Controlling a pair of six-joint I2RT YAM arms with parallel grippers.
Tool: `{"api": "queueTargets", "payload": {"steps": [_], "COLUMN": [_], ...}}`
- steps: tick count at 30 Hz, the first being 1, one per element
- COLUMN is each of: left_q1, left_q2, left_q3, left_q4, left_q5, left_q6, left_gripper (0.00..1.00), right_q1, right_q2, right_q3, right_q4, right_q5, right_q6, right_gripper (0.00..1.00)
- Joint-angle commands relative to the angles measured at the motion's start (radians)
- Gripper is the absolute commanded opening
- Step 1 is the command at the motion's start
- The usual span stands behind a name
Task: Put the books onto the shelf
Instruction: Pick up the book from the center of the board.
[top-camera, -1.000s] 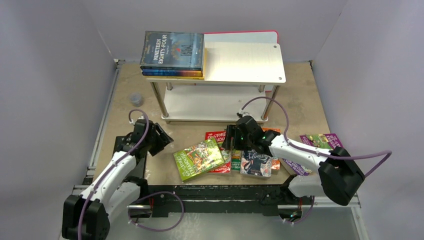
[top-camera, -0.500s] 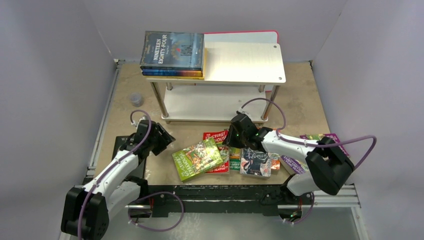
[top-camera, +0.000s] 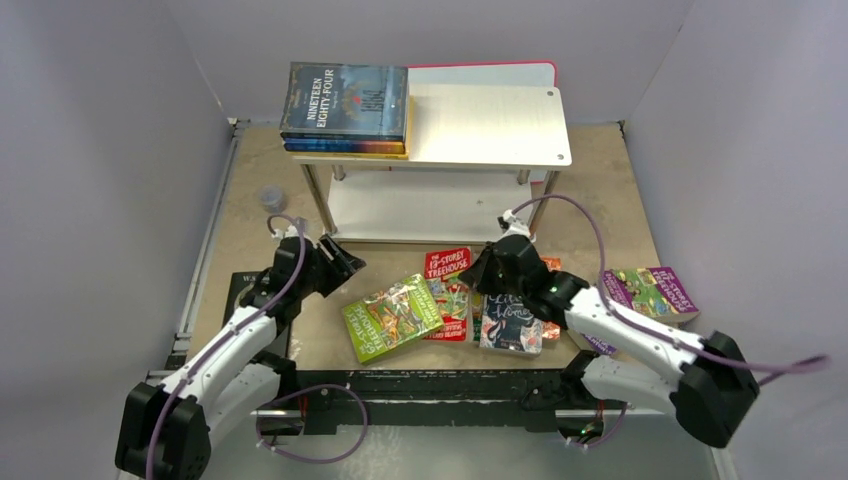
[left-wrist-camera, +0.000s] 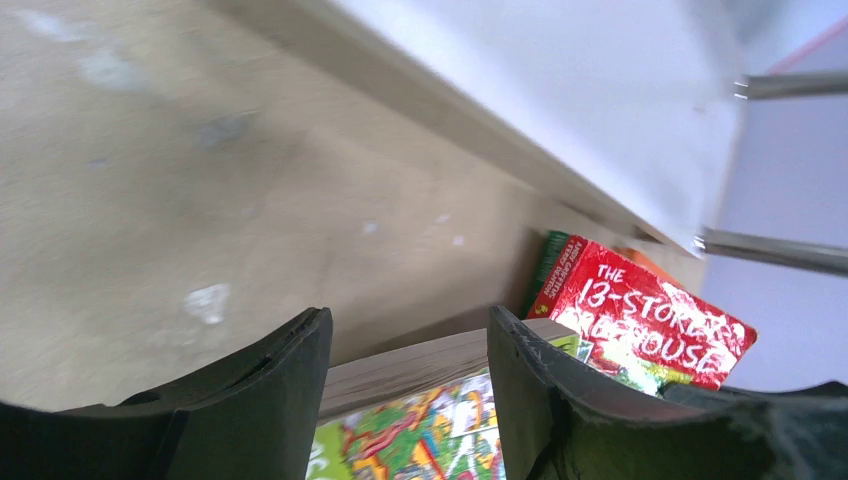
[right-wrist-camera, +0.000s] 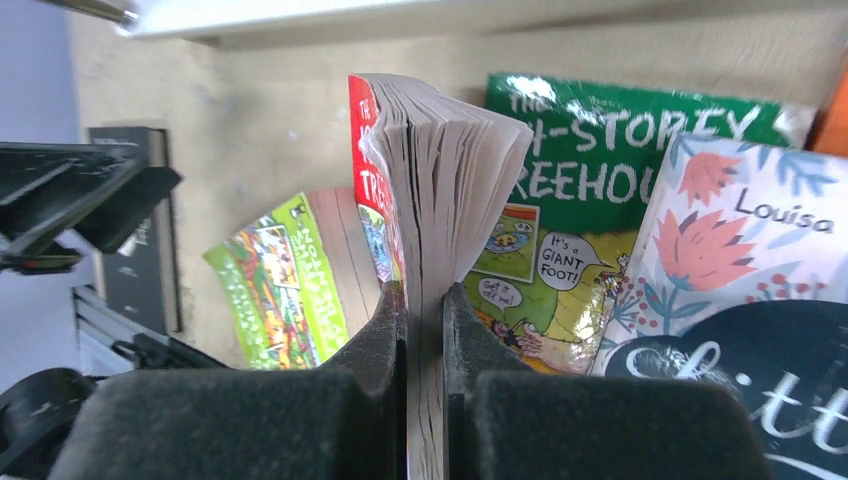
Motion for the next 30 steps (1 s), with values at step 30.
{"api": "queueTargets", "payload": {"steps": [30], "left_q1": [-0.468], "left_q2": [0.132], "left_q3": [-0.052], "left_q4": [1.052], "left_q5": [0.235], "left_q6": [-0.075], "left_gripper": [0.59], "right_q1": [-0.007], "right_q2": [-0.403], "right_q3": [0.284], "right_q4": [-0.272], "right_q5": [-0.211], "right_q6": [-0.250], "right_gripper": [0.00]}}
